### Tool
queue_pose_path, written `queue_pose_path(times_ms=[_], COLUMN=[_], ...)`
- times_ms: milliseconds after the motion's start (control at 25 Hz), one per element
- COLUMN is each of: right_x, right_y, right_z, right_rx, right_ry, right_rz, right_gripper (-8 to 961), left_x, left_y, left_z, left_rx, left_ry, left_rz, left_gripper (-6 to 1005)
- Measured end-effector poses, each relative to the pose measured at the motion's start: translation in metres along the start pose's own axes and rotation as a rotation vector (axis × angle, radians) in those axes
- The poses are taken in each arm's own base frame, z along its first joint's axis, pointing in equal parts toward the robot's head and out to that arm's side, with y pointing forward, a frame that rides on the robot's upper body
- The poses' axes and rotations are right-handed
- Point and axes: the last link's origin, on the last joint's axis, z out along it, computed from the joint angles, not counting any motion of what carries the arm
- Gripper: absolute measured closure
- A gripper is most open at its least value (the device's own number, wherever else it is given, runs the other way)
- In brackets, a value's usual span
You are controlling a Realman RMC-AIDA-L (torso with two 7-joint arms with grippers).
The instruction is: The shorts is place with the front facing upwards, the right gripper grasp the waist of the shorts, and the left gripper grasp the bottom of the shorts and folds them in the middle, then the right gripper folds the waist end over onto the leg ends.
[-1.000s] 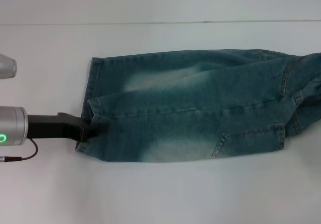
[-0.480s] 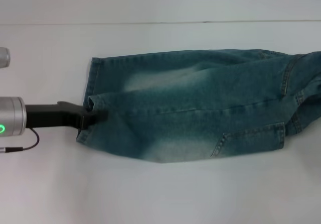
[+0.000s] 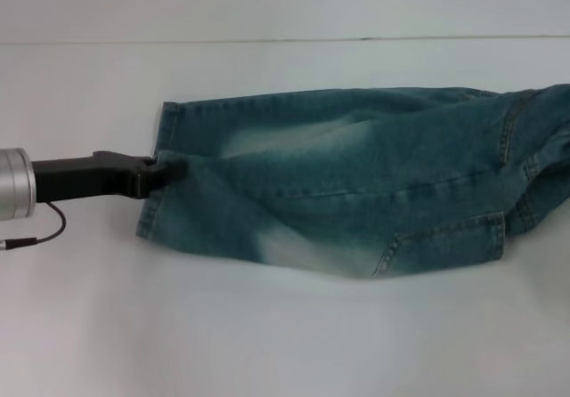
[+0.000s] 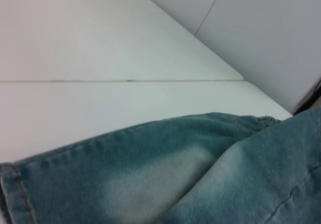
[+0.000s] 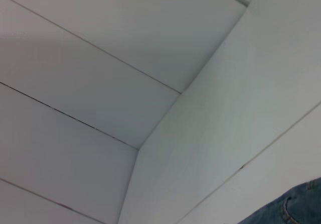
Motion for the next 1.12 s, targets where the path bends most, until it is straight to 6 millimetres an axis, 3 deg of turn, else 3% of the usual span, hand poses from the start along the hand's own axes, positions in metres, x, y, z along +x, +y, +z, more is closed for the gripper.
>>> queue_pose_path(times_ms=[480,1120], right_x=[-0.004,-0.012], right_y=[0.004,0.011], right_z=[-0.006,0.003], right_rx=[-0.045,-0.093], right_ry=[-0.080,-0.162], right_rz=[0.018,0.039], right_gripper=[905,906], left_x=[0.012,0.038], left_y=[-0.005,-0.009], left_z=[-0.008,-0.005], left_rx=[0.016,0.044], left_ry=[0.084,0.179], left_rz=[0.000,0.023], left_gripper=[964,964])
